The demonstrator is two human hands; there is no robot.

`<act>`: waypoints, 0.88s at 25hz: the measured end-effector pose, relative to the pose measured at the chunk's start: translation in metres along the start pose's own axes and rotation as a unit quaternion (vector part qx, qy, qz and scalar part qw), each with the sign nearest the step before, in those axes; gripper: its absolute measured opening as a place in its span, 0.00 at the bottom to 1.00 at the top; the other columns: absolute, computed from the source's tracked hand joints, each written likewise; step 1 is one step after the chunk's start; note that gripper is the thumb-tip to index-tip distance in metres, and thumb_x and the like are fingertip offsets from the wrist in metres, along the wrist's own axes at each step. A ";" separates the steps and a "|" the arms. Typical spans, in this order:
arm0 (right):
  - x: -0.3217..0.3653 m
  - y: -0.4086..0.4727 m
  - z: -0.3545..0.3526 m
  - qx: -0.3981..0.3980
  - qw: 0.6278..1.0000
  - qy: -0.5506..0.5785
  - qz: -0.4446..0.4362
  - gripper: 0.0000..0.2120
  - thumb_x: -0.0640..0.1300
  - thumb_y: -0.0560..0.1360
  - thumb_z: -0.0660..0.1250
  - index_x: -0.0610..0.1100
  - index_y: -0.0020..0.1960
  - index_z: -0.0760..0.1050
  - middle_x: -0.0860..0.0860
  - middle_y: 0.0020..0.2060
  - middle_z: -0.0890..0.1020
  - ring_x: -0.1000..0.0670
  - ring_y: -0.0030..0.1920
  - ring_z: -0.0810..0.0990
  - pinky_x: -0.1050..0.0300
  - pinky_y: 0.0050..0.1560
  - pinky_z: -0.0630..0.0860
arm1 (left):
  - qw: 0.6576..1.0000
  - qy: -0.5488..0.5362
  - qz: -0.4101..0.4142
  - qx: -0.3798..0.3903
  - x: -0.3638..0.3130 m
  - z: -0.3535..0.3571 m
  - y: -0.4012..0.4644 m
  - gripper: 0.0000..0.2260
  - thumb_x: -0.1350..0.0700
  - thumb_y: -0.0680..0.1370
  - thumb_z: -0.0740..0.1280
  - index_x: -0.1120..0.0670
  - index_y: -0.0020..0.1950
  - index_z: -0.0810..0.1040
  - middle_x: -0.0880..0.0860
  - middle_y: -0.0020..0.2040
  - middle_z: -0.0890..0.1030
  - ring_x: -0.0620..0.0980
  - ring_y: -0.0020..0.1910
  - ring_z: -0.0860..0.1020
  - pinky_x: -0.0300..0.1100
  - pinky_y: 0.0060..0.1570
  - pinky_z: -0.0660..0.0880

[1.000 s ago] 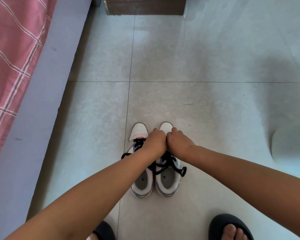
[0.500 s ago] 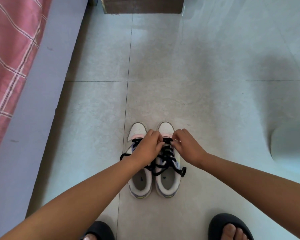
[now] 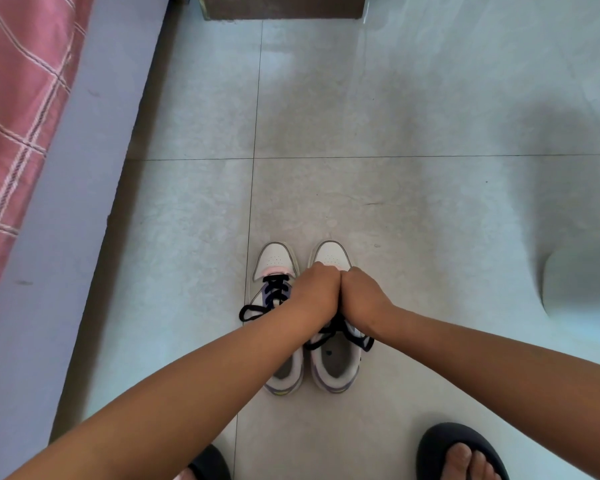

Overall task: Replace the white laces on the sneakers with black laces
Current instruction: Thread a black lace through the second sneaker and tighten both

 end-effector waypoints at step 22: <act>-0.023 -0.038 -0.006 -0.024 0.986 0.162 -0.007 0.02 0.43 0.77 0.65 0.45 0.47 0.75 0.49 0.47 0.76 0.50 0.46 0.75 0.61 0.45 0.68 | 0.980 -0.187 0.018 -0.063 0.027 0.002 -0.039 0.06 0.53 0.77 0.65 0.55 0.49 0.78 0.48 0.46 0.73 0.46 0.47 0.73 0.39 0.48 0.69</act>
Point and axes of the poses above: each hand's wrist, its own y-axis towards the middle knuckle, its own z-axis out of the palm, x = y × z, the point moved 8 cm from there along y, towards the middle knuckle
